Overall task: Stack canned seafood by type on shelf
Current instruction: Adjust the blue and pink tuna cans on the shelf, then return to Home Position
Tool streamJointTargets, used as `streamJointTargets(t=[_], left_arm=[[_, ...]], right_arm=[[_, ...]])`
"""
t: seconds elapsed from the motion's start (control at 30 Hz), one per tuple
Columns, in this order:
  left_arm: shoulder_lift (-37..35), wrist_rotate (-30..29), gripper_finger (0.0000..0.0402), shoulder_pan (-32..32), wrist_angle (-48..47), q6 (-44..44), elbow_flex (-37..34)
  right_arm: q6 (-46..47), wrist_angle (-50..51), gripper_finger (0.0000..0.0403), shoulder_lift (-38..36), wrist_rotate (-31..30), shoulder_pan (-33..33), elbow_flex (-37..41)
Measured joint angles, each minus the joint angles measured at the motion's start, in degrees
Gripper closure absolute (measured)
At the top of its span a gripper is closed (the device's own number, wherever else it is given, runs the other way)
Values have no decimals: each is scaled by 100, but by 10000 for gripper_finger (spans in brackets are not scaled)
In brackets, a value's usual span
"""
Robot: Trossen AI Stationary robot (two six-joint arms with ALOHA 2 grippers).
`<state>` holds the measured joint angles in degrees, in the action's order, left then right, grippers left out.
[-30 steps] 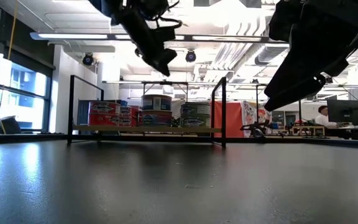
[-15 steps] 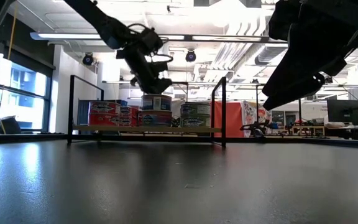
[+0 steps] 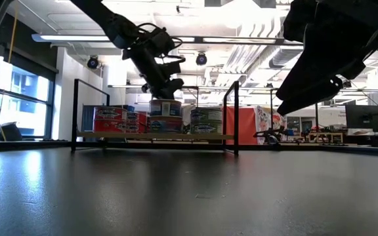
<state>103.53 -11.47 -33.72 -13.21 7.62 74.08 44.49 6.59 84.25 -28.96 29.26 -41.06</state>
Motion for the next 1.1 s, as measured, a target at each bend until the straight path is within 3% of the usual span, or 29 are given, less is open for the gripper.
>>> streamJointTargets(t=[0.27,0.43,0.57,0.7,0.83,0.9,1.1], left_arm=[[-197,-191,401,106,-193,74,93],[-685,-449,401,334,-594,145,243],[-1275,40,401,647,-1321,208,205],[-2013,217,401,1169,-1443,-3,-425],[-2867,173,401,1753,-1093,-449,-1427],[-3272,147,401,2052,-722,-729,-1985],[-4327,-92,401,2811,120,-1429,-3264]], right_arm=[[-68,28,93,0,-12,0,0],[26,124,93,-14,100,-20,-2],[-427,641,93,-66,365,35,-4],[-1060,1552,103,-241,456,400,-2],[-1028,2372,127,-804,-238,560,71],[-1162,2485,143,-1274,-443,528,271],[-1502,2384,195,-3341,-317,-82,1143]])
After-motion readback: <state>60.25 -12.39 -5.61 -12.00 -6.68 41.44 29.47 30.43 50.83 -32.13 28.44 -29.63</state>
